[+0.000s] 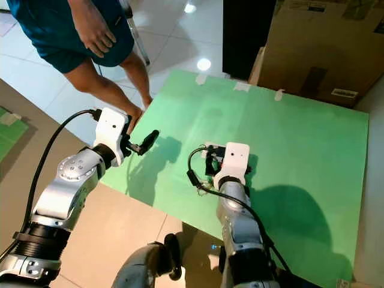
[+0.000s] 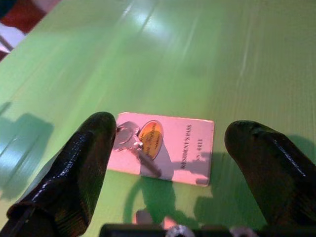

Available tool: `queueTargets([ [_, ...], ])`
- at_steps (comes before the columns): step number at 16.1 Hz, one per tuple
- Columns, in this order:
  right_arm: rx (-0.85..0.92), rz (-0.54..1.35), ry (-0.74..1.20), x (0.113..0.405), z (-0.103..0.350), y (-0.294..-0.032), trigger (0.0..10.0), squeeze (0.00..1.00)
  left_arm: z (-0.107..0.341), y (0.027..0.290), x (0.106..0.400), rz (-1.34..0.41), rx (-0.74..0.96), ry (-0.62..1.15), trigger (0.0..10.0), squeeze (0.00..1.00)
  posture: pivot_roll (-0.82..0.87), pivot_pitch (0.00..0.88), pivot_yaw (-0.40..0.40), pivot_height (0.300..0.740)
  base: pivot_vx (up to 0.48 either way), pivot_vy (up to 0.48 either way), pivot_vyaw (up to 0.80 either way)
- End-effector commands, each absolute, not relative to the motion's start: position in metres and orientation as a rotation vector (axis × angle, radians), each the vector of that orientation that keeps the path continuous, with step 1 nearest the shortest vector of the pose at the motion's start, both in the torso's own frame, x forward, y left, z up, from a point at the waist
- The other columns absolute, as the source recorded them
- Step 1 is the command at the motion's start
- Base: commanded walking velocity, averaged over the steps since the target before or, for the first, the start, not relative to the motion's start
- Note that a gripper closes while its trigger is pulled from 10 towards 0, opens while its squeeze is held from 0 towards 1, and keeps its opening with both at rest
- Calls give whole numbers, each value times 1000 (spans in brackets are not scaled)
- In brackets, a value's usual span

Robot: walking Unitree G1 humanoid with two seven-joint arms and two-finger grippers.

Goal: Hang keys on a hook

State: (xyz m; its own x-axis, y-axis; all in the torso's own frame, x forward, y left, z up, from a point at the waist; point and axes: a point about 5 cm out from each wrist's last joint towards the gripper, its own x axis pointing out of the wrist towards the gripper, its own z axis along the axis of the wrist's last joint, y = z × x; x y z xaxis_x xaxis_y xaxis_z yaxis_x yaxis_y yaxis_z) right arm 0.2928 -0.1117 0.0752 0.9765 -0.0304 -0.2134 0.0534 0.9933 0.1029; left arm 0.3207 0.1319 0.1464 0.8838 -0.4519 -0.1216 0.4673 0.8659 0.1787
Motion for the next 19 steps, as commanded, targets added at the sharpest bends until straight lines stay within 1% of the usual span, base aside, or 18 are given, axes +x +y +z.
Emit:
queueTargets([
  [1, 206, 4, 291, 276, 61, -83, 10000, 0, 143, 136, 318, -469, 220, 87, 10000, 0, -46, 304, 169, 740, 0, 0, 0],
  [2, 199, -2, 317, 274, 52, -86, 10000, 0, 143, 135, 317, -468, 216, 89, 10000, 0, -46, 313, 167, 740, 0, 0, 0],
  [9, 239, -3, 414, 268, 35, -90, 10000, 0, 144, 133, 317, -462, 207, 87, 10000, 0, -44, 325, 157, 740, 0, 0, 0],
  [13, 227, 32, 435, 271, 33, -92, 10000, 0, 144, 132, 315, -460, 206, 90, 10000, 0, -37, 342, 155, 740, 0, 0, 0],
  [15, 203, 51, 486, 269, 29, -94, 10000, 0, 144, 131, 314, -462, 205, 95, 10000, 0, -37, 346, 152, 740, 0, 0, 0],
  [17, 179, 60, 531, 262, 26, -94, 10000, 0, 143, 130, 313, -460, 200, 102, 10000, 0, -47, 358, 139, 740, 0, 0, 0],
  [19, 182, 47, 529, 258, 30, -96, 10000, 0, 143, 130, 312, -457, 200, 105, 10000, 0, -60, 368, 129, 740, 0, 0, 0],
])
